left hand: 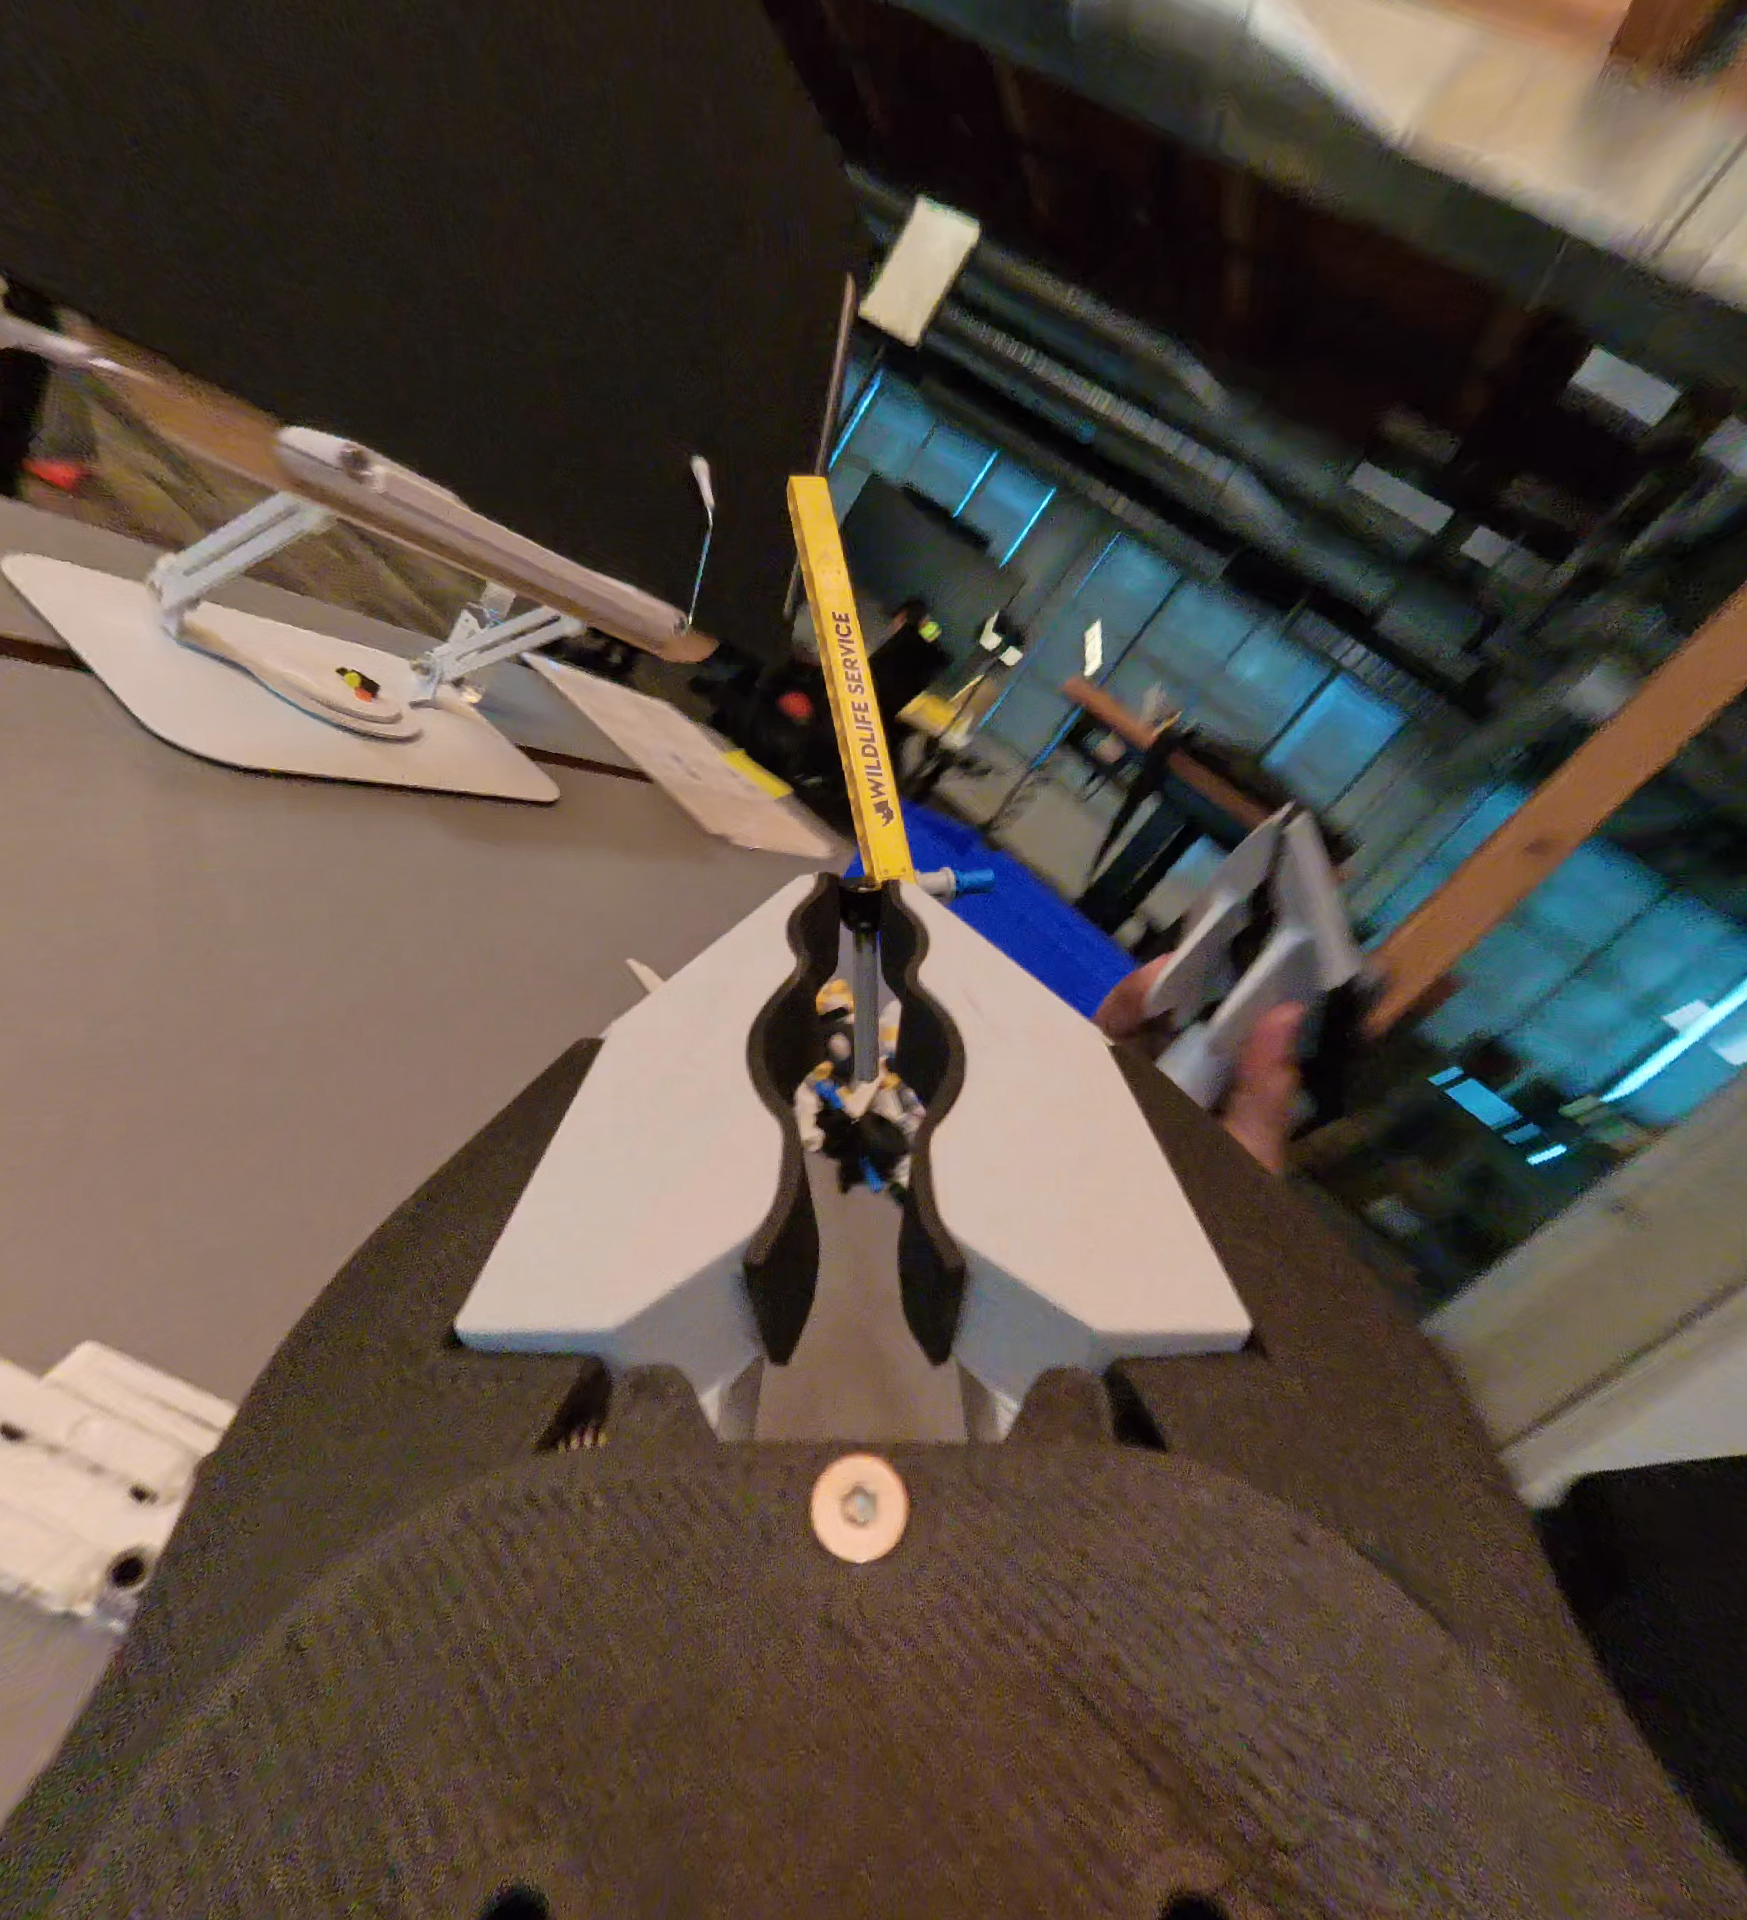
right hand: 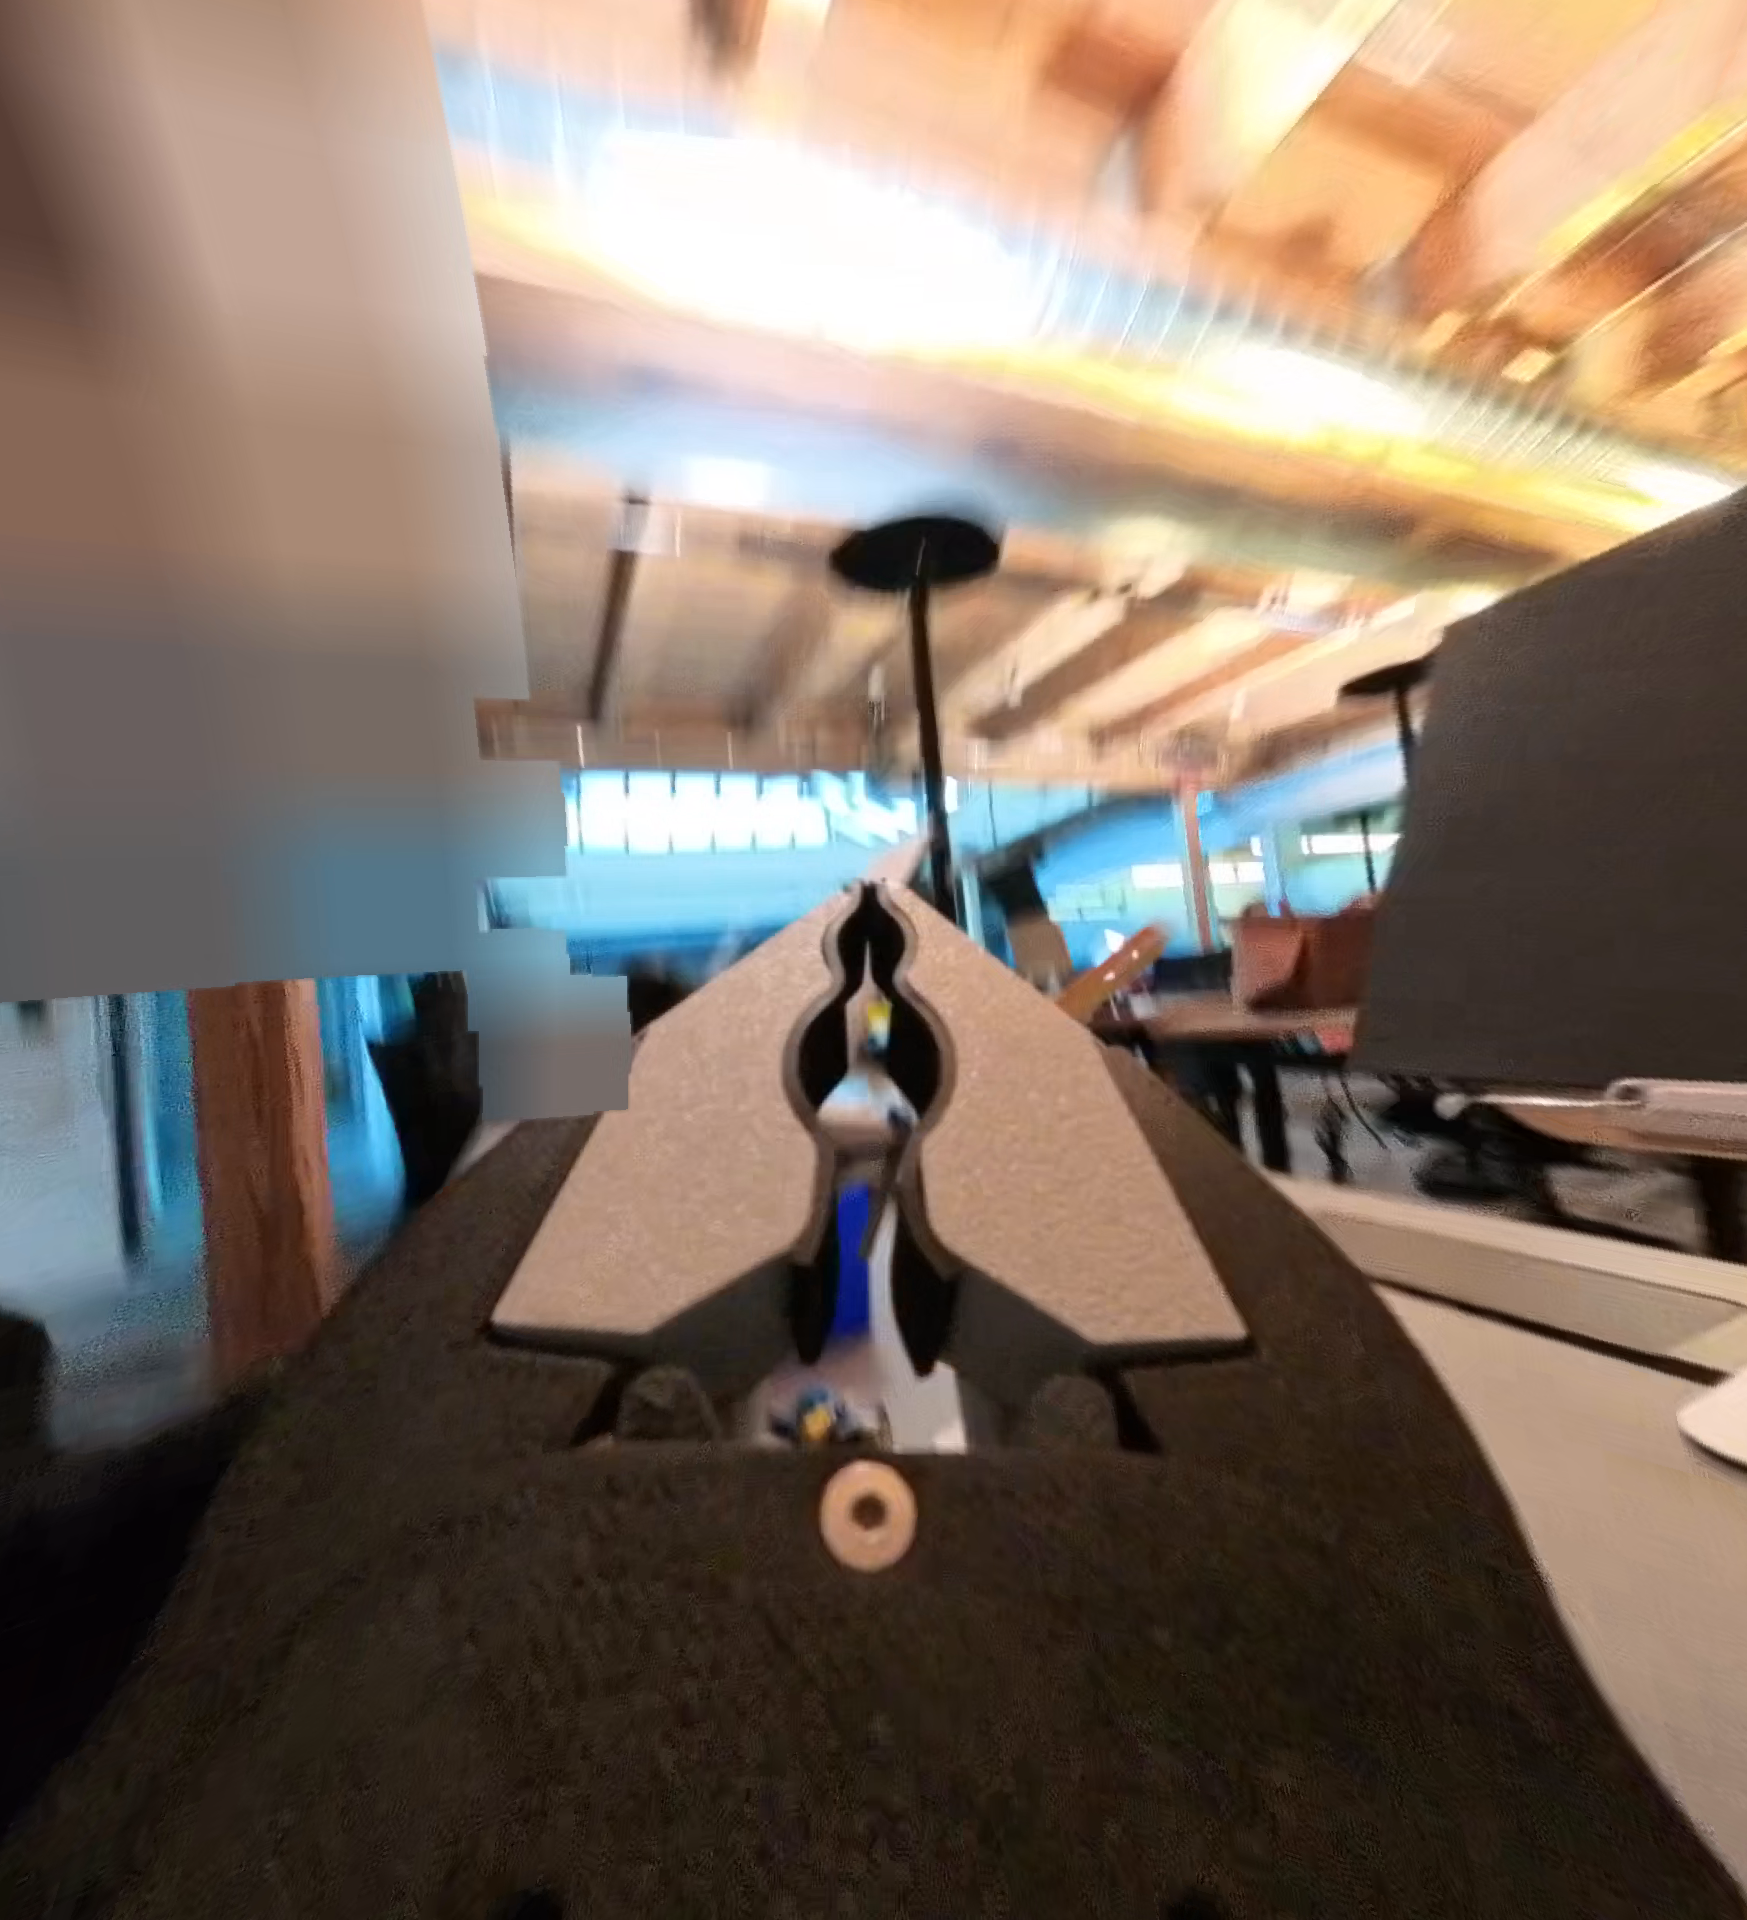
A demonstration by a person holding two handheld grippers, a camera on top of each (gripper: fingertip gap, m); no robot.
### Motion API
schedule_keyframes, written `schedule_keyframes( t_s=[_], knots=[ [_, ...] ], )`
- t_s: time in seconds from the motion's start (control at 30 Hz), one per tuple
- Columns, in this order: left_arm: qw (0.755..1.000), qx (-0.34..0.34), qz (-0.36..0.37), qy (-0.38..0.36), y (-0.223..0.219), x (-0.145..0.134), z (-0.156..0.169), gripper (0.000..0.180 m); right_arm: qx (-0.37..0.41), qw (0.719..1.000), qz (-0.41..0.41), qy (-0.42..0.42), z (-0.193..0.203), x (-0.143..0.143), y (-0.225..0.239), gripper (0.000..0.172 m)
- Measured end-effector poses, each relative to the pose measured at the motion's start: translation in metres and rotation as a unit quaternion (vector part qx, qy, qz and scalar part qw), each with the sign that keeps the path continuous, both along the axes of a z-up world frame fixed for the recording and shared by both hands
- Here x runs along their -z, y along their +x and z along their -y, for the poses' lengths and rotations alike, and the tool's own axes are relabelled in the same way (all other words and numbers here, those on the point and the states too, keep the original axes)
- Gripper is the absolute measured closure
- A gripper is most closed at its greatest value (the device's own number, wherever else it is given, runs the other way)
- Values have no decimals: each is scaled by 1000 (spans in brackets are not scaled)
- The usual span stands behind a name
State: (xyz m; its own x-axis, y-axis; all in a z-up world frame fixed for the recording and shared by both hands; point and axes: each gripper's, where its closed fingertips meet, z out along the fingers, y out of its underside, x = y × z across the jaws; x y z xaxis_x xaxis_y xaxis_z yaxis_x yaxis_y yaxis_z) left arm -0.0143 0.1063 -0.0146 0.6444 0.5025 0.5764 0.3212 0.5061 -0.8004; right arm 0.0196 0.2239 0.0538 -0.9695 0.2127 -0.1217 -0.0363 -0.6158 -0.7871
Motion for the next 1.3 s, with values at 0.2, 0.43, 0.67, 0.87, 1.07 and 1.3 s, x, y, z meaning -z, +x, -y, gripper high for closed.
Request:
schedule_keyframes(
  t_s=[0.2, 0.43, 0.67, 0.87, 1.07, 1.3],
  knots=[
    [998, -9, -52, -45, 5, -13, -2, 176, 59, 993, 37, 93, 1, 31, -27, 172],
    [973, -47, -137, -180, 15, -10, -26, 175, -14, 982, 52, 184, 57, 59, -9, 150],
    [948, -67, -190, -247, 26, -10, -46, 176, -9, 978, 33, 208, 63, 63, -5, 152],
    [931, -93, -208, -285, 25, -7, -47, 175, 9, 973, 19, 229, 63, 65, -3, 168],
    [891, -251, -178, -332, 0, -6, 8, 180, 58, 965, 9, 255, 63, 66, -6, 170],
    [946, -168, -144, -237, 4, -20, 20, 180, 61, 975, 60, 203, 30, 64, -21, 171]
  ],
)
